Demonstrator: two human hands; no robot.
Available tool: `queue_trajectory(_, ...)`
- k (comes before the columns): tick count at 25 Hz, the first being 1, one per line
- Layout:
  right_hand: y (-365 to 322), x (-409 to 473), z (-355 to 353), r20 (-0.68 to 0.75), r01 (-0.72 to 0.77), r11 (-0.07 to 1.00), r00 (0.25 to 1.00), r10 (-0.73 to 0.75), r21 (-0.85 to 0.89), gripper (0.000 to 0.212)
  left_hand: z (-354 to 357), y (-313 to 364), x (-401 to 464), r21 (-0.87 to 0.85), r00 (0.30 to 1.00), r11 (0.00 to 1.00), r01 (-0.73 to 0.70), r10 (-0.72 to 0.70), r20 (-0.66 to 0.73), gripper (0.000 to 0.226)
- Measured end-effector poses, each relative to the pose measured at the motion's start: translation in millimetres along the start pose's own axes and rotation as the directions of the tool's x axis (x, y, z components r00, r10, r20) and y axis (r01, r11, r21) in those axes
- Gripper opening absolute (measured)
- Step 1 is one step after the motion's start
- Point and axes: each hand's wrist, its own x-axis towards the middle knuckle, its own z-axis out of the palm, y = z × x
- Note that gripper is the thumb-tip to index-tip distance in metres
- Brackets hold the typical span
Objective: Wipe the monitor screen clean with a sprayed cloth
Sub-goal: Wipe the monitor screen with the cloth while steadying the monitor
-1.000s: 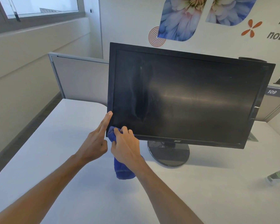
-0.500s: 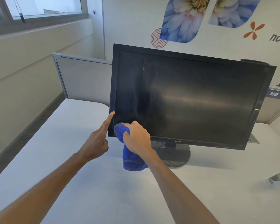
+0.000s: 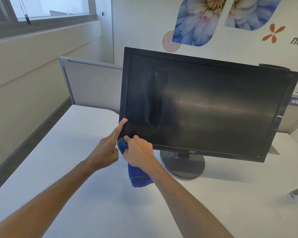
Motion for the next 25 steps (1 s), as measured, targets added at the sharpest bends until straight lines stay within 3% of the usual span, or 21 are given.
queue_trajectory(6, -3.9, 9.3, -17.4, 0.105, 0.060, 0.989, 0.993, -0.046, -0.135, 0.025, 0.6, 0.0, -0.8, 0.019, 0.999, 0.999, 0.042, -0.042, 0.021, 0.109)
queue_trajectory(9, 0.4, 10.6, -36.2, 0.199, 0.034, 0.999, 0.980, -0.028, -0.027, 0.020, -0.7, -1.6, -2.5, 0.013, 1.000, 1.000, -0.008, 0.008, 0.027, 0.114)
queue_trajectory(10, 2.6, 7.5, -39.5, 0.140, 0.033, 0.999, 0.990, -0.034, 0.006, 0.021, -1.8, -2.4, -3.5, 0.010, 0.999, 1.000, -0.025, 0.025, 0.020, 0.114)
queue_trajectory(12, 8.3, 3.0, -41.7, -0.191, 0.062, 0.998, 0.980, -0.057, 0.023, 0.029, -3.1, -5.8, -4.4, -0.014, 0.998, 0.999, -0.049, 0.049, -0.041, 0.112)
queue_trajectory(14, 12.7, 8.1, -41.5, -0.505, 0.125, 0.992, 0.856, -0.111, -0.006, 0.038, -4.1, -11.7, -4.9, -0.047, 0.990, 0.998, -0.051, 0.045, -0.136, 0.112)
queue_trajectory(15, 14.2, 14.1, -41.9, -0.590, 0.157, 0.986, 0.792, -0.160, -0.056, 0.043, -4.6, -14.7, -5.7, -0.056, 0.983, 0.998, -0.043, 0.032, -0.182, 0.112)
queue_trajectory(20, 1.4, 58.3, -68.0, -0.696, 0.218, 0.940, 0.632, -0.341, -0.263, 0.051, -10.4, -22.6, -8.5, 0.057, 0.969, 0.995, 0.083, -0.067, -0.236, 0.098)
queue_trajectory(25, -15.0, 107.7, -159.1, -0.861, 0.027, 0.966, 0.447, -0.242, -0.258, 0.051, 0.2, -24.3, -4.0, 0.071, 0.989, 0.989, 0.131, -0.125, -0.077, 0.074)
